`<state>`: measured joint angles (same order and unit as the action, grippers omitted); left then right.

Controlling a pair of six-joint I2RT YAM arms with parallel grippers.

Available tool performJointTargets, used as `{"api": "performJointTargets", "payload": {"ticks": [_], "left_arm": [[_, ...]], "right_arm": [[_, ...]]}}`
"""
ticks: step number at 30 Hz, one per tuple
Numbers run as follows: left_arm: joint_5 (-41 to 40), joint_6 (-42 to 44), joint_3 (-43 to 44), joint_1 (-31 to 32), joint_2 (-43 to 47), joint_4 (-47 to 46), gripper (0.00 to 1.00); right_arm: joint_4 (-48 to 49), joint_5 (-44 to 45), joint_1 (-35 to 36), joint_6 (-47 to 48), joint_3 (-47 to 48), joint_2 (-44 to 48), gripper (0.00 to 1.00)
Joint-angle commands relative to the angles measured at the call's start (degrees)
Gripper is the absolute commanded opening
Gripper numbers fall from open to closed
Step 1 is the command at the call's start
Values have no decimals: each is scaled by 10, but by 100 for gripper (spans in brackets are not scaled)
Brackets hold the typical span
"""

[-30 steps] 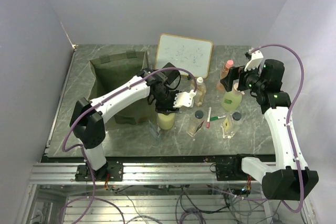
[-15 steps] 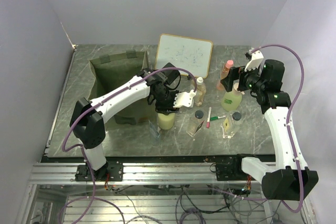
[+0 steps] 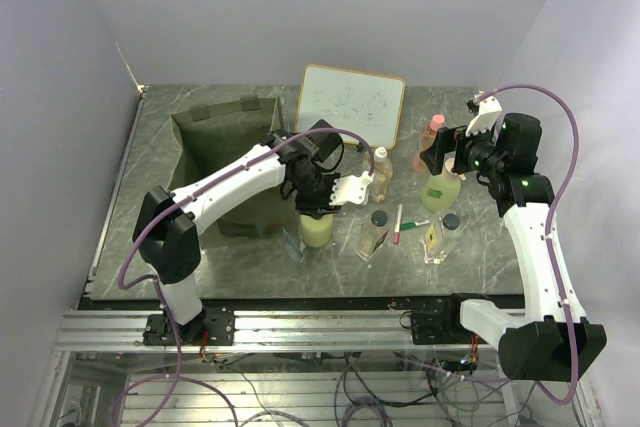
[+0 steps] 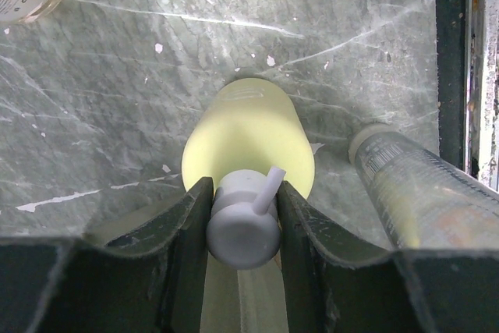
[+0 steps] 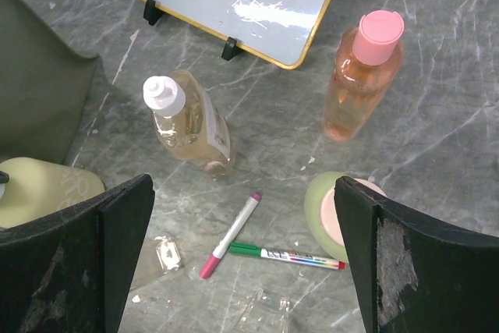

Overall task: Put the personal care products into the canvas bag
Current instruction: Pick up the care product from the center of the board.

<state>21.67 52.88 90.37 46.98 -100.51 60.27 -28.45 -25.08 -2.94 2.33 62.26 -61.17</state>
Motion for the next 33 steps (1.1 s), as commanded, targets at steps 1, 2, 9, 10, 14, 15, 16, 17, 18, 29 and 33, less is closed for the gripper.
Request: {"api": "performJointTargets", "payload": {"ticks": [1, 2, 9, 10, 14, 15, 16, 17, 18, 29, 33], "left_arm": [[24, 9, 14, -1, 3, 4, 25], [27, 9, 18, -1, 4, 6, 20], [19, -3, 50, -1, 10, 7, 7], [16, -7, 56, -1, 10, 7, 7], [9, -16, 76, 0, 13, 10, 7], [8, -18, 80, -1, 15, 11, 7], [9, -18, 84, -1, 17, 12, 7], [9, -18, 87, -1, 20, 14, 7], [11, -19, 89, -1, 23, 16, 7], [2, -69, 152, -1, 63, 17, 7], [-5, -78, 166, -1, 82, 23, 7]], "right_arm": [[3, -2, -4, 2, 9, 5, 100], [3, -2, -4, 1, 8, 5, 100], [1, 0, -4, 7, 11, 6, 100], [0, 1, -4, 9, 12, 6, 100], [-3, -2, -4, 13, 18, 4, 100], [-4, -3, -4, 14, 19, 3, 100], [-5, -4, -4, 16, 21, 1, 100], [-5, -4, -4, 19, 23, 0, 100], [-6, -4, -4, 20, 25, -2, 100], [-7, -29, -4, 23, 45, -13, 100], [-5, -40, -4, 21, 49, -19, 100]]}}
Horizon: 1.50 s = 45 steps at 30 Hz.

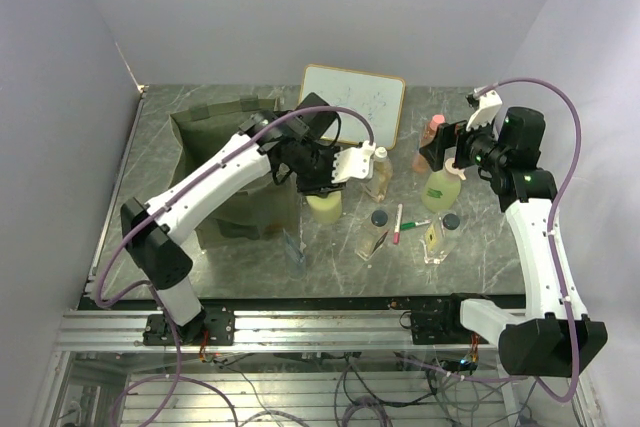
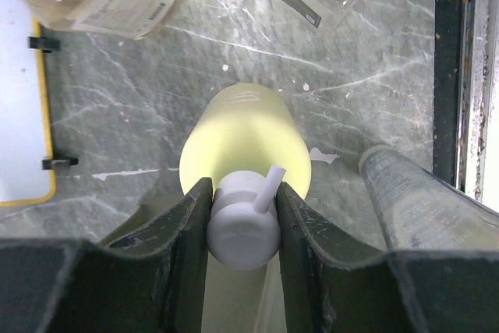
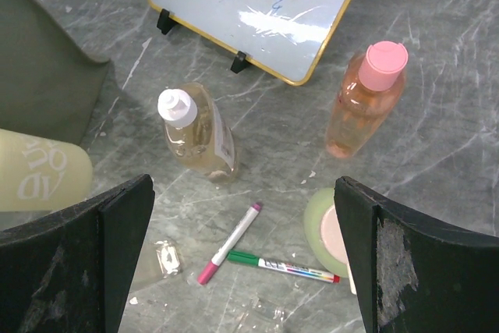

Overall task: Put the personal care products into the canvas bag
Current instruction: Pick up the care product from the center of the board, then place the care product in the canvas bag.

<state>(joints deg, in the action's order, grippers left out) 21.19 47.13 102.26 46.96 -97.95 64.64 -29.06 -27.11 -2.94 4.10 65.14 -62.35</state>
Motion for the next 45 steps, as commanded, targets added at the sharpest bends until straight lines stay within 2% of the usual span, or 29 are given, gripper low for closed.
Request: {"api": "performJointTargets", "payload": {"ticks": [1, 18, 30, 36, 45], "left_arm": [[0, -20, 50, 0, 60, -17, 7], [-4, -67, 152, -13, 87, 19, 7], [-2, -84, 269, -42, 79, 32, 7], [6, -102, 330, -91, 82, 16, 7], [88, -184, 381, -227, 101, -31, 7]], "right_arm": [[1, -23, -3, 4, 23, -10, 100], [0, -43, 21, 13, 54, -43, 100], [8, -42, 37, 12, 59, -56, 100], [13, -41, 39, 10, 58, -59, 100], [15, -41, 40, 12, 67, -72, 100]]}}
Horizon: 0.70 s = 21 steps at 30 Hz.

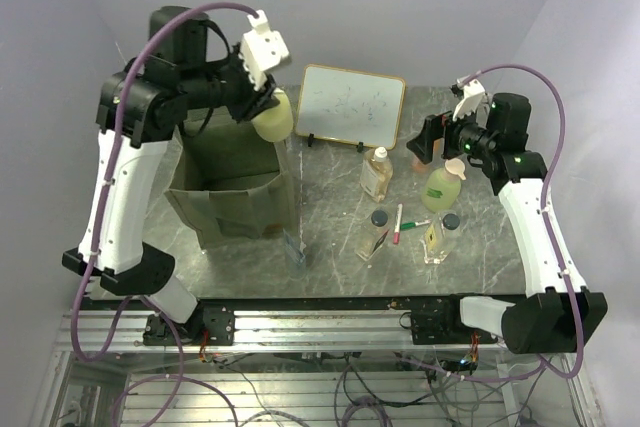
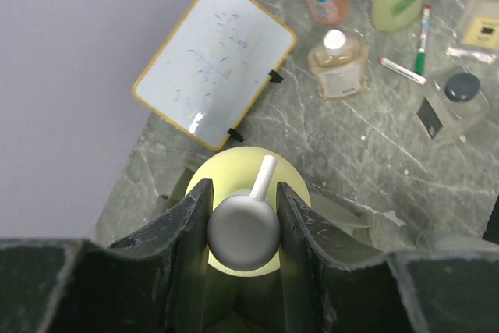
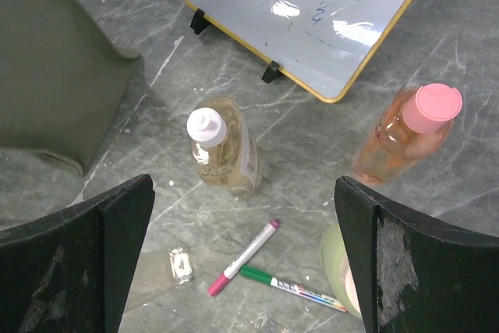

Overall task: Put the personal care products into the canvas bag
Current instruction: Place the care product in the canvas bag.

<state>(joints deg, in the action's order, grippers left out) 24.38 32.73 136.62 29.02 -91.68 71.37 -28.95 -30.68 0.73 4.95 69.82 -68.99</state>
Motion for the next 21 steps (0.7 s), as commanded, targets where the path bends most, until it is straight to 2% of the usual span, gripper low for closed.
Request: {"api": "performJointTargets", "payload": {"ticks": [1, 6, 12, 21], "left_arm": [[60, -46, 37, -61, 43, -101, 7], [62, -50, 15, -101, 62, -103, 7], [24, -45, -60, -120, 86, -104, 7], [7, -72, -205, -124, 125, -139, 7]], "right_arm": [[14, -6, 3, 3, 21, -6, 100], [18, -8, 6, 2, 22, -12, 100], [17, -14, 26, 0, 43, -23, 100], [17, -4, 133, 8, 89, -56, 100]]}}
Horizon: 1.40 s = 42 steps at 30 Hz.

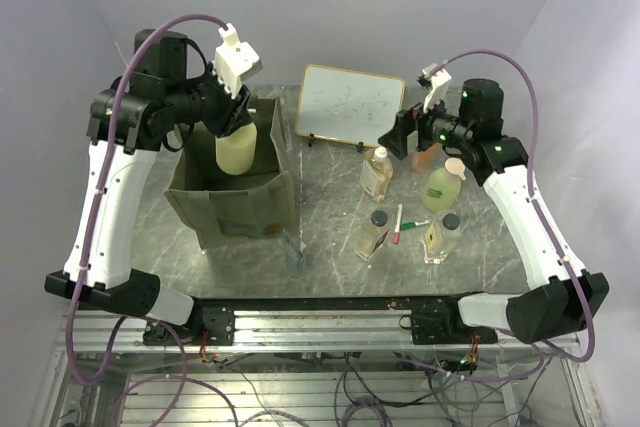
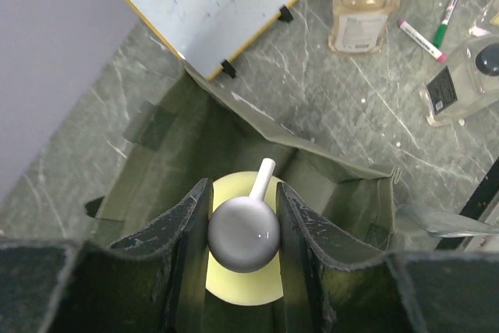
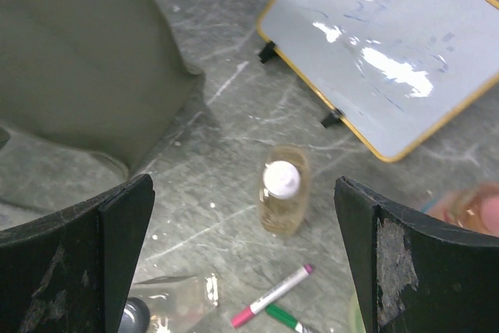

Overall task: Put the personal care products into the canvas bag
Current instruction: Place the care product in the canvas bag.

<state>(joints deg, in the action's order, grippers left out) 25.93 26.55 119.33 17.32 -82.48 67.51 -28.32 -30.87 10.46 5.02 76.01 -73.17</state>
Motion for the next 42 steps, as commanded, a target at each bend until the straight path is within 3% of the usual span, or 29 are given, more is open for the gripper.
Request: {"api": "performJointTargets", "payload": {"ticks": [1, 10, 22, 33, 42], "left_arm": [[-11, -11, -52, -7, 39, -109, 7], [-46, -20, -214, -6, 82, -208, 7], [-83, -41, -420, -6, 97, -397, 7], [-67, -88, -480, -6, 57, -506, 7], [-49, -95, -506, -5, 36, -527, 7]], "right_arm": [[11, -2, 45, 6, 31, -18, 100], [17, -7, 102, 6, 50, -41, 100], [27, 18, 108, 6, 13, -20, 100], [22, 40, 103, 18, -2, -8, 100], [25, 43, 92, 17, -10, -3, 100]]}}
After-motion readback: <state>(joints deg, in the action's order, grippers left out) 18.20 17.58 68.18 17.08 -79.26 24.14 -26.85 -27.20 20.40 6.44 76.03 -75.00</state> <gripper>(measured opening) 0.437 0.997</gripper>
